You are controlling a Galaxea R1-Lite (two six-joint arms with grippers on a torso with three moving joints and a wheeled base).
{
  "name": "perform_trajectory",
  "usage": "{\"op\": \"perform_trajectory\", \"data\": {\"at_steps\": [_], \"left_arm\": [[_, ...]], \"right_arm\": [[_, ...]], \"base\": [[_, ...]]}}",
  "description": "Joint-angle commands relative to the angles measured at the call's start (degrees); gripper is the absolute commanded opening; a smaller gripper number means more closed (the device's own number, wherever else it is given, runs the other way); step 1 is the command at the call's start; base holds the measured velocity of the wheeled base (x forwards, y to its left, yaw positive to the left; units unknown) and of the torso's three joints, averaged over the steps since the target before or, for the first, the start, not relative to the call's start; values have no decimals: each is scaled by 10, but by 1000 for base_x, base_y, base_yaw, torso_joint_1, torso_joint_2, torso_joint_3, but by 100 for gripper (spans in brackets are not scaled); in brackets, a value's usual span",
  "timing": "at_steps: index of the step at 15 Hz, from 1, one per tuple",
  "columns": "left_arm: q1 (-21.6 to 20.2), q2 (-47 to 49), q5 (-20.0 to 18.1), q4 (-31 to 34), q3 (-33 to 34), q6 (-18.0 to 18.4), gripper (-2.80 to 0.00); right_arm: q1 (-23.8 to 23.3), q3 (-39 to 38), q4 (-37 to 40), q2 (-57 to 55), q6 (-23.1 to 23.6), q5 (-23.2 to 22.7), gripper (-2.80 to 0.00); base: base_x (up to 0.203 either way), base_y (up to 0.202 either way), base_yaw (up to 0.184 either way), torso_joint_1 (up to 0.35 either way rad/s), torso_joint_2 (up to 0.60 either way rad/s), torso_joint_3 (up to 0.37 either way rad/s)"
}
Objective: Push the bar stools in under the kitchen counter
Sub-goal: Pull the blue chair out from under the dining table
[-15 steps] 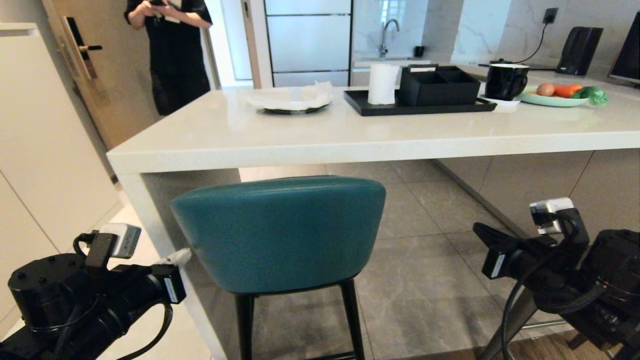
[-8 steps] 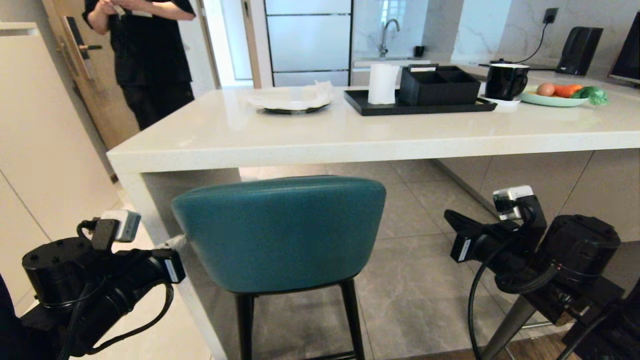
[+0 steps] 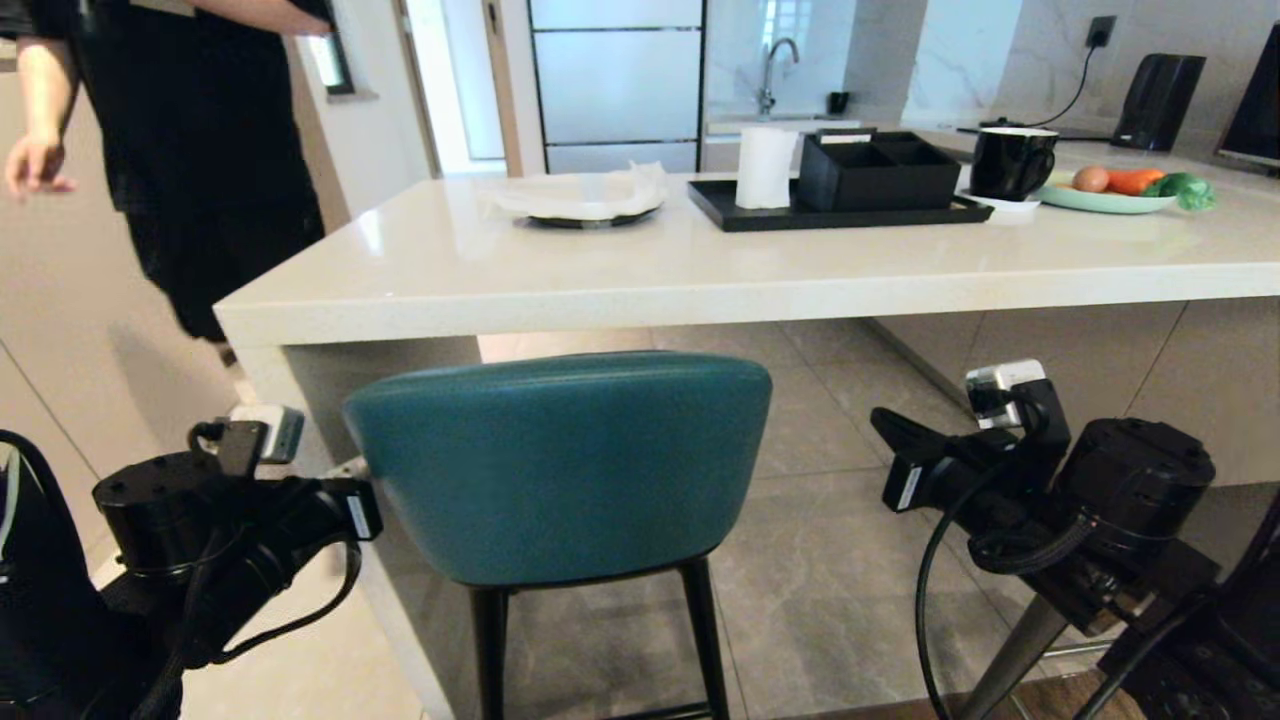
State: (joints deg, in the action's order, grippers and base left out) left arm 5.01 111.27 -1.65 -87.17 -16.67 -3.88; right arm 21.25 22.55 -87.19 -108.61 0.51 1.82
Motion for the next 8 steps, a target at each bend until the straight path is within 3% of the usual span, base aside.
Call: {"op": "perform_trajectory", "data": {"at_steps": [1,4,8], "left_arm": [[-2,13,0,-5,-16,0,-280],[-14,31,-3,-5,-16,1,-280],[-33,58,-20,-5,-35,0,-280]], "right_arm": [[20,28,-5,-24,1,16,-280],[69,84,-5,-76,14,98,-280],[55,104,-5,-99,17,104,-280]], "base": [[0,0,0,0,0,0],[0,0,0,0,0,0],[0,0,0,0,0,0]]}}
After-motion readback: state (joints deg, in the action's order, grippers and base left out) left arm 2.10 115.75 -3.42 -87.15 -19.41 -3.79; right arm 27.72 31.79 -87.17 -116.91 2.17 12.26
